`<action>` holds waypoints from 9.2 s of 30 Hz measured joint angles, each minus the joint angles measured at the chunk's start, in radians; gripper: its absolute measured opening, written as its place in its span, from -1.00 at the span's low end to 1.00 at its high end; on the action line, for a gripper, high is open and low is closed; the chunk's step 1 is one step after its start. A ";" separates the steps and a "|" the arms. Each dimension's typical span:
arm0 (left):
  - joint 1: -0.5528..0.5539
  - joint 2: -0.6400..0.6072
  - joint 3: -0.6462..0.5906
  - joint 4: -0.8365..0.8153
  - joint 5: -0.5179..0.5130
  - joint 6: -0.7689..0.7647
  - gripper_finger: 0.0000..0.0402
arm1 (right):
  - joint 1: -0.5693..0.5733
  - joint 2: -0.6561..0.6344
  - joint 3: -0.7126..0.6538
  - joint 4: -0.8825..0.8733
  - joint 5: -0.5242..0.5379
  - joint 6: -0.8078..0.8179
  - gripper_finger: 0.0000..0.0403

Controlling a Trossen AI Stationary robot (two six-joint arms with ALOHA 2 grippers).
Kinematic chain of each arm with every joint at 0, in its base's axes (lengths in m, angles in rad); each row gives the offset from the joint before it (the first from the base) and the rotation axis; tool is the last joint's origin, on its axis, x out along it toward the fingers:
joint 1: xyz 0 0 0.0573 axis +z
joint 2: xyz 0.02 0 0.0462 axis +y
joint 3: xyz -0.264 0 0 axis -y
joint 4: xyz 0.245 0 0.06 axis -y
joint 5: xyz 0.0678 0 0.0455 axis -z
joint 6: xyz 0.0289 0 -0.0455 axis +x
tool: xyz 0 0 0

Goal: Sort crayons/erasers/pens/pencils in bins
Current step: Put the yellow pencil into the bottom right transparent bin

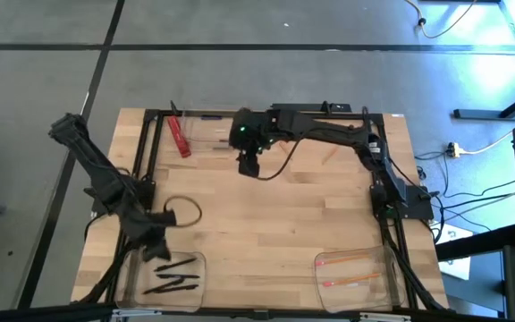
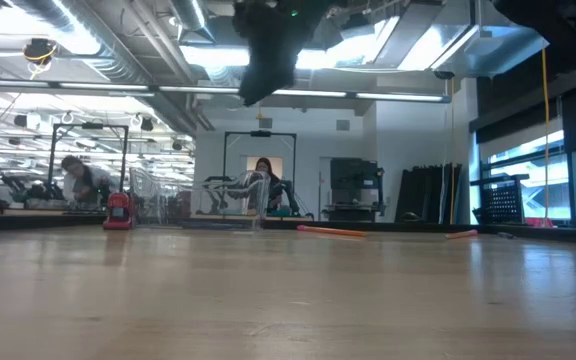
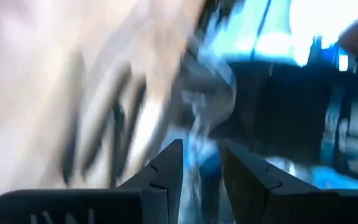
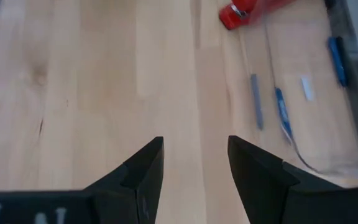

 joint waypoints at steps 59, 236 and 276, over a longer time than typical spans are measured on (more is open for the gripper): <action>0.488 -0.126 0.230 -0.410 -0.669 0.503 -0.52 | -0.428 0.125 -0.391 0.331 0.019 0.256 -0.11; 0.488 -0.126 0.230 -0.367 -0.670 0.605 -0.52 | -0.299 0.226 -0.219 0.034 0.032 -0.039 -0.44; 0.488 -0.126 0.230 -0.367 -0.670 0.604 -0.52 | -0.352 0.232 -0.093 -0.183 -0.090 -0.653 -0.44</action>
